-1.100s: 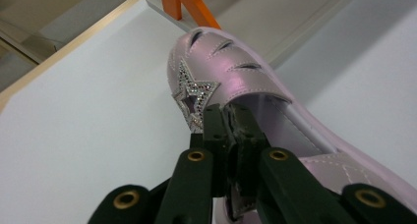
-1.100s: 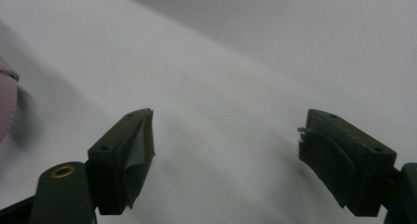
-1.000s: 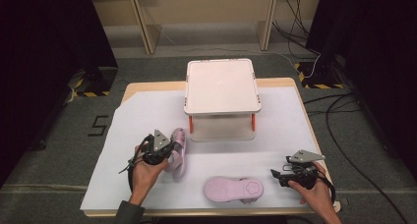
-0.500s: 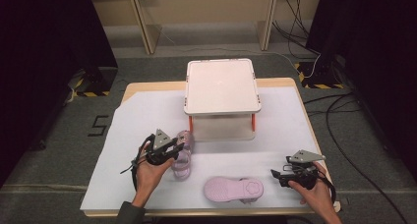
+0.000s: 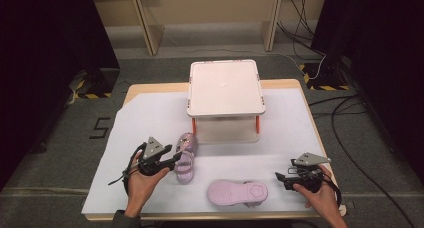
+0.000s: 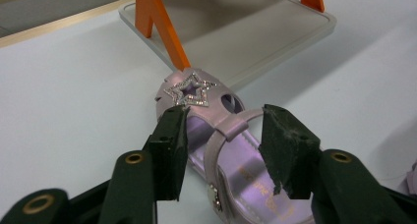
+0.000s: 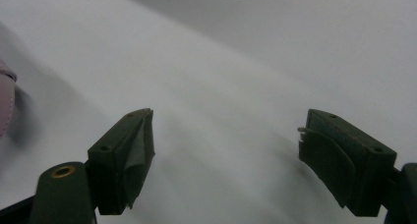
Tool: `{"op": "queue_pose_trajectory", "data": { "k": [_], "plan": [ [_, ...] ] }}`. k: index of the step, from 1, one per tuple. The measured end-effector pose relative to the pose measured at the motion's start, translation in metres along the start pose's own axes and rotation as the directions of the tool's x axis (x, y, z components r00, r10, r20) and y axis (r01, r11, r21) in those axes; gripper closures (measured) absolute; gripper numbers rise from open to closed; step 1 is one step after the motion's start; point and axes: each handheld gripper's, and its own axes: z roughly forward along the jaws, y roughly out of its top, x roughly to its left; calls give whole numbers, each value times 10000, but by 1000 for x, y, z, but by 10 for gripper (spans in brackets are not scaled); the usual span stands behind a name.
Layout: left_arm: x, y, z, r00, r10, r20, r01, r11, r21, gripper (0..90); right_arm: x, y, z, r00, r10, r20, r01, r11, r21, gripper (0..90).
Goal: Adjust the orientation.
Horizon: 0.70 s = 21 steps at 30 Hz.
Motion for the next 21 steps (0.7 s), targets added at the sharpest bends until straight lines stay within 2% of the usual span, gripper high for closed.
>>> {"op": "queue_pose_trajectory", "data": {
  "k": [5,8,11,13,16,21],
  "plan": [
    [-4,-4,0,9997,157,-163,-154,9997,196,483,-1,0,0,10000,-16,29,16,10000,-32,208],
    [-5,-6,0,9998,117,-190,-113,9997,222,454,-1,0,-1,10000,-36,0,36,10000,-46,208],
    [-7,-7,1,9985,335,-429,-322,9990,326,425,-2,0,-1,10000,-56,19,56,10000,-69,209],
    [-7,-7,2,9984,339,-460,-324,9989,344,422,-2,0,-1,10000,-26,1,26,9999,-109,209],
    [-6,-7,6,9979,340,-548,-317,9986,422,404,-4,-1,-1,10000,22,-6,-22,9998,-192,209],
    [-6,-3,21,9927,774,-923,-715,9953,651,406,-5,-1,-5,9998,165,54,-163,9990,-421,211]
  ]
}}
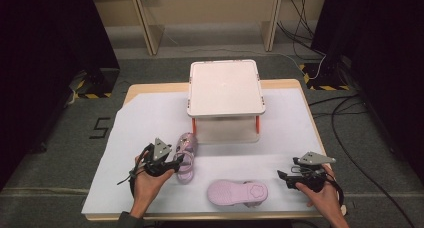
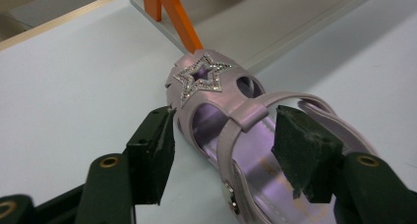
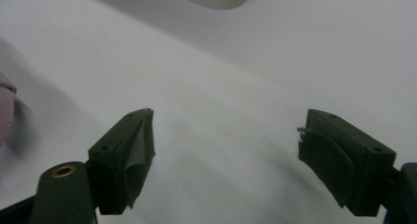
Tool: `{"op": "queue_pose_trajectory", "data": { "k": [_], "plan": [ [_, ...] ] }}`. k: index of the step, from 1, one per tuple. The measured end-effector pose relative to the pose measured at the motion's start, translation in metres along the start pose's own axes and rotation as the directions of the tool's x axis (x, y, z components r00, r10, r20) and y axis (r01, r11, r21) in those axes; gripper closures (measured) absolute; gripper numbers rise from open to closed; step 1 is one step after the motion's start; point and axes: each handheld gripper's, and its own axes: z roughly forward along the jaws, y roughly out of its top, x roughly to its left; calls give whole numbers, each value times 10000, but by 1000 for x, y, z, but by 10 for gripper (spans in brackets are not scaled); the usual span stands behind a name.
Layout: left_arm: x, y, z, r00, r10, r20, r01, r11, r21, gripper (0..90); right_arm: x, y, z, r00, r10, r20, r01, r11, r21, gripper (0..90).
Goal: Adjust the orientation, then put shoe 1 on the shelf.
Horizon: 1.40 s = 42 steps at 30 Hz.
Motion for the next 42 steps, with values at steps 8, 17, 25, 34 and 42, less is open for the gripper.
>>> {"op": "queue_pose_trajectory", "data": {
  "k": [8,17,25,34,42],
  "plan": [
    [1,1,14,9991,371,207,-370,9993,-34,521,1,0,-1,10000,8,55,-7,10000,-49,212],
    [-6,4,10,9934,1143,23,-1142,9932,-209,785,0,0,-1,10000,-35,38,35,10000,-28,214],
    [-13,12,-7,9879,1524,272,-1505,9866,-633,806,1,0,-2,10000,-49,77,49,10000,-32,216],
    [-21,18,-8,9851,1632,545,-1577,9830,-936,816,3,1,-2,9999,-93,71,93,9999,-71,217],
    [-28,34,7,9770,2082,453,-2017,9722,-1190,816,3,1,0,9999,-101,115,101,9999,-8,216]
  ]
}}
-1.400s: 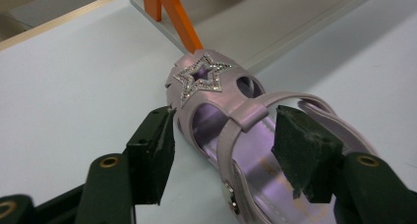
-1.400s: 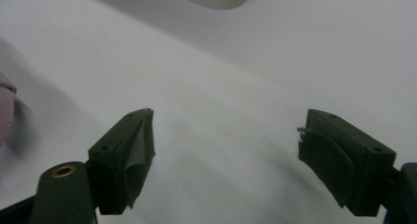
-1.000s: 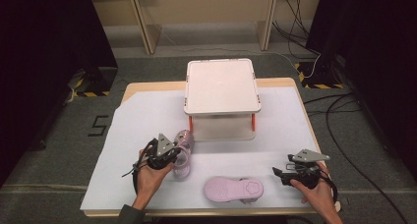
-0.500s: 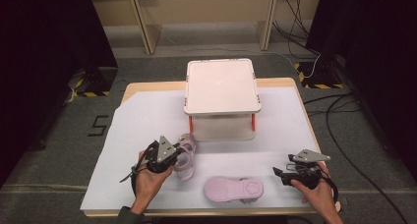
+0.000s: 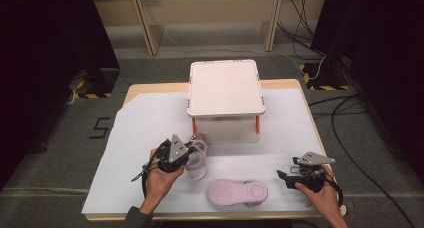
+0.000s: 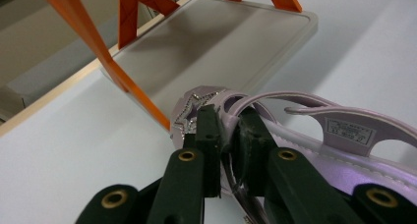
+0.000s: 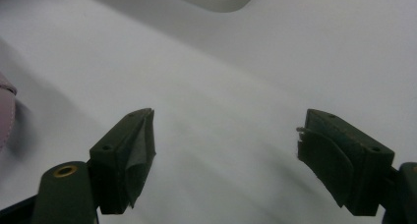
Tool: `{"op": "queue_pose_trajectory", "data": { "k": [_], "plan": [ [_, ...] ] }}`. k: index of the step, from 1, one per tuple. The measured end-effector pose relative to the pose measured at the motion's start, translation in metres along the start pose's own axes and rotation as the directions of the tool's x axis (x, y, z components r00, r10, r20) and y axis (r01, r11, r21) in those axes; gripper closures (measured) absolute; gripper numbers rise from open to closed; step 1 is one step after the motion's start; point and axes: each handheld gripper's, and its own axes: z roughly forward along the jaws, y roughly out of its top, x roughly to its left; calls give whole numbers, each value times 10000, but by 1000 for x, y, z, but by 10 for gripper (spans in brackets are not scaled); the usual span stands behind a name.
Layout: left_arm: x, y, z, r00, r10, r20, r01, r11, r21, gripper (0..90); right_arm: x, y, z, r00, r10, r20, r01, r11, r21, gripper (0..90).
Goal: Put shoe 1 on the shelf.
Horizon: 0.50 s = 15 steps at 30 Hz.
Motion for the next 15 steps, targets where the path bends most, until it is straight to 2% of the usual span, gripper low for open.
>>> {"op": "queue_pose_trajectory", "data": {
  "k": [6,9,15],
  "plan": [
    [1,9,23,9995,288,-85,-289,9995,-121,817,0,0,0,10000,-31,-16,31,10000,20,216],
    [0,16,37,9977,674,-100,-675,9976,-163,817,0,0,1,10000,-23,-28,23,10000,-11,216],
    [-3,27,61,9939,1055,-336,-1059,9943,-112,817,-1,-1,1,10000,-53,-31,53,10000,16,216]
  ]
}}
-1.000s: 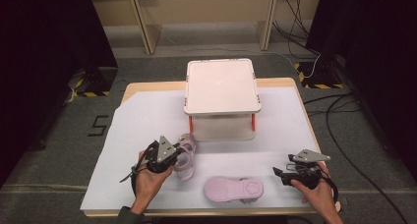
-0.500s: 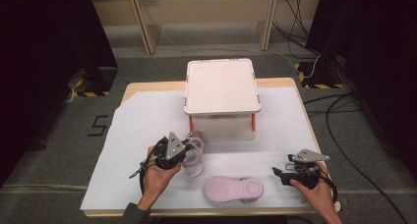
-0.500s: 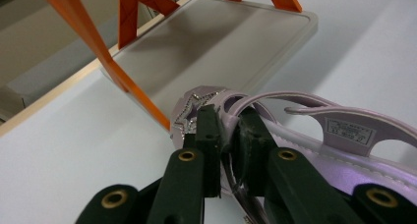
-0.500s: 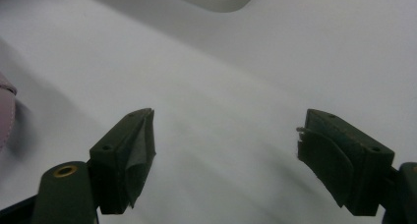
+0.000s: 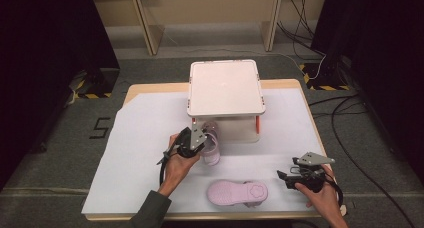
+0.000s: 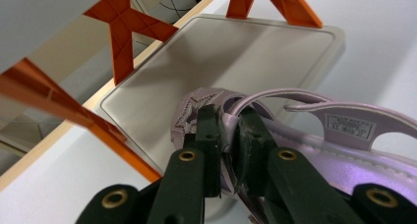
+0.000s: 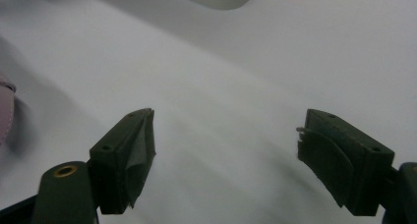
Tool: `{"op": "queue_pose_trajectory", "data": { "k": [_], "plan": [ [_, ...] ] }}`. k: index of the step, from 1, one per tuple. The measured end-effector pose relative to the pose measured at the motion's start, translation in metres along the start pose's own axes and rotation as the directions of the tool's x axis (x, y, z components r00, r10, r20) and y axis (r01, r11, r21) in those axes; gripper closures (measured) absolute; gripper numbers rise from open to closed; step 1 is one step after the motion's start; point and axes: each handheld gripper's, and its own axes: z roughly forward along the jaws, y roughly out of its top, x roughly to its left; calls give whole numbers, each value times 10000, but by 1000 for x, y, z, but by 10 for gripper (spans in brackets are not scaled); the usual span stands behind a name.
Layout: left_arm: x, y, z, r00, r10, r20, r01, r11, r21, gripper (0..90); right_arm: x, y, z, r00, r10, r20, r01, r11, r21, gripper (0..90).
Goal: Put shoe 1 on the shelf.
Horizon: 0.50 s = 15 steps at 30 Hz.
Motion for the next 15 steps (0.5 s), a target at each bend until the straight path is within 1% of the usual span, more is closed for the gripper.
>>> {"op": "queue_pose_trajectory", "data": {
  "k": [3,6,8,10,12,15],
  "plan": [
    [-1,3,13,9999,100,-56,-100,9999,72,818,0,0,0,10000,-4,-10,4,10000,7,217],
    [-2,5,22,9997,201,-117,-199,9997,128,817,0,0,0,10000,3,-18,-3,10000,23,217],
    [-2,7,28,9993,294,-250,-291,9995,116,818,0,0,0,10000,23,-23,-23,10000,41,216],
    [-1,8,32,9990,340,-300,-339,9994,55,819,0,0,0,10000,17,-33,-17,10000,37,216],
    [-1,11,35,9974,574,-440,-572,9983,64,820,1,0,0,10000,9,-25,-9,10000,49,216],
    [-3,12,38,9954,798,-533,-792,9968,127,819,0,0,0,10000,-16,-29,16,10000,45,216]
  ]
}}
